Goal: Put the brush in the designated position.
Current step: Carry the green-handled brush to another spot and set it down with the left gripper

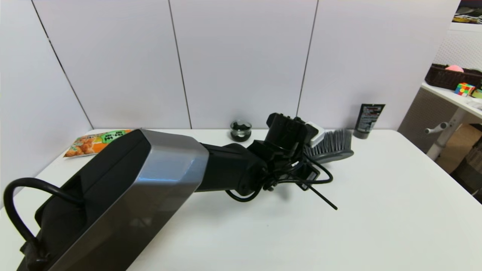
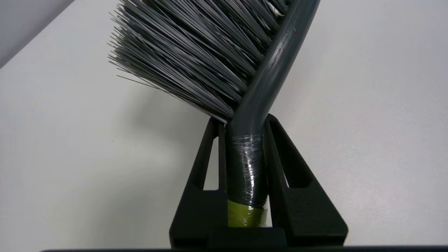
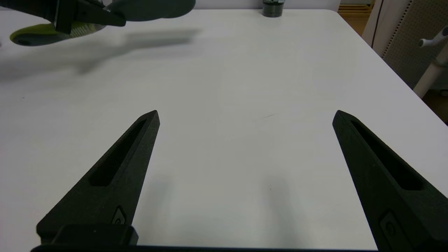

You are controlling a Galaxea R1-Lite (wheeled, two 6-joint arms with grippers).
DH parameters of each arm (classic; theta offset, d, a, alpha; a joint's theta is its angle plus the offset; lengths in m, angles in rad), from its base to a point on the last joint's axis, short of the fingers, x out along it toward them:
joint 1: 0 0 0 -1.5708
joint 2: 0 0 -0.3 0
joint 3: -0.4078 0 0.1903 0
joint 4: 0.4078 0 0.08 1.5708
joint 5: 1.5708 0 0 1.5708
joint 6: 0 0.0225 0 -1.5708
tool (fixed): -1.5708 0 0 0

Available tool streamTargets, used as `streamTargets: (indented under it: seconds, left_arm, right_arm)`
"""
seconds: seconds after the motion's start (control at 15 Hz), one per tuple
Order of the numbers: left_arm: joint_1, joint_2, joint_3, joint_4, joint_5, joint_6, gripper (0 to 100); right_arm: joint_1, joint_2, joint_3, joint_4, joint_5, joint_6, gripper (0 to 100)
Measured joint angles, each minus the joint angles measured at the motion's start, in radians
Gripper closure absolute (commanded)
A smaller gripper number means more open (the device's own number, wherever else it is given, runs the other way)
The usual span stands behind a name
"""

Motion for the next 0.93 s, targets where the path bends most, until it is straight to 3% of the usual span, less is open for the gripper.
streamTargets:
  seconds: [0.33,0.73,0.93]
  left_arm:
    - [-0.017,-0.134,0.071,0.119,-0.003,-0.001,100]
    - [-0.031,-0.387,0.412,0.139,0.004,-0.016,100]
    - [-0.032,-0.498,0.557,0.136,0.015,-0.092,100]
  right_arm:
    - [0.000,0.000,0.000,0.000,0.000,0.000,0]
    - [0.000,0.000,0.000,0.000,0.000,0.000,0]
    - [0.000,0.000,0.000,0.000,0.000,0.000,0]
